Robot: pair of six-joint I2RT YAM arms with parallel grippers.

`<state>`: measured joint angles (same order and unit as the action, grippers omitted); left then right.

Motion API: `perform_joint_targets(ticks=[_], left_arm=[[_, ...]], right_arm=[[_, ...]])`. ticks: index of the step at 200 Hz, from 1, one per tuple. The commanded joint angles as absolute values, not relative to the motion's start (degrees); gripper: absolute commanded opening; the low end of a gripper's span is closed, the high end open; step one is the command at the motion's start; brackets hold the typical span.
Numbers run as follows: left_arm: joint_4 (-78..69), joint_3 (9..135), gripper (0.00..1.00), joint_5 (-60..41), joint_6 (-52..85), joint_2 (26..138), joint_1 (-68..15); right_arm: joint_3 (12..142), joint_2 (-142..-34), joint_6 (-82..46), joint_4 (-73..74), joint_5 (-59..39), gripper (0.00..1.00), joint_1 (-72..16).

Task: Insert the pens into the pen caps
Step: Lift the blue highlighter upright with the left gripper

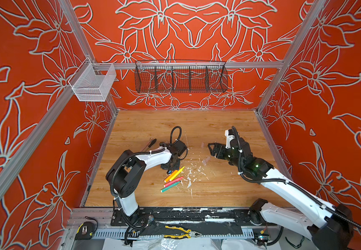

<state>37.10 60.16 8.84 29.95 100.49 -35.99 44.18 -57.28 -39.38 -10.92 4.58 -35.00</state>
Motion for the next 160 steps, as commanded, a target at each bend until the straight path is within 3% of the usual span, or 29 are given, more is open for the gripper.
perform_joint_targets(ticks=[1, 65, 104, 128, 160], left_arm=[[38.70, 57.83, 0.13, 7.02, 31.26, 101.92, -36.21], [52.69, 76.66, 0.07, 14.96, 26.66, 97.61, -34.24], [51.06, 89.31, 0.04, 12.39, 20.90, 97.38, -34.11], [41.43, 87.46, 0.00, 9.89, 18.03, 95.41, -34.88], [25.07, 74.96, 0.00, 4.18, 15.35, 89.07, -36.93]], right_arm=[[43.48, -56.01, -39.71, -10.62, 7.47, 0.86, -34.86], [38.68, -54.68, -42.58, -5.30, 13.18, 0.87, -34.81], [35.42, -53.71, -43.69, -0.13, 13.30, 0.88, -34.83], [33.87, -53.59, -45.17, 3.30, 10.32, 0.91, -34.89], [34.10, -56.21, -44.75, 11.61, -4.83, 0.87, -34.88]])
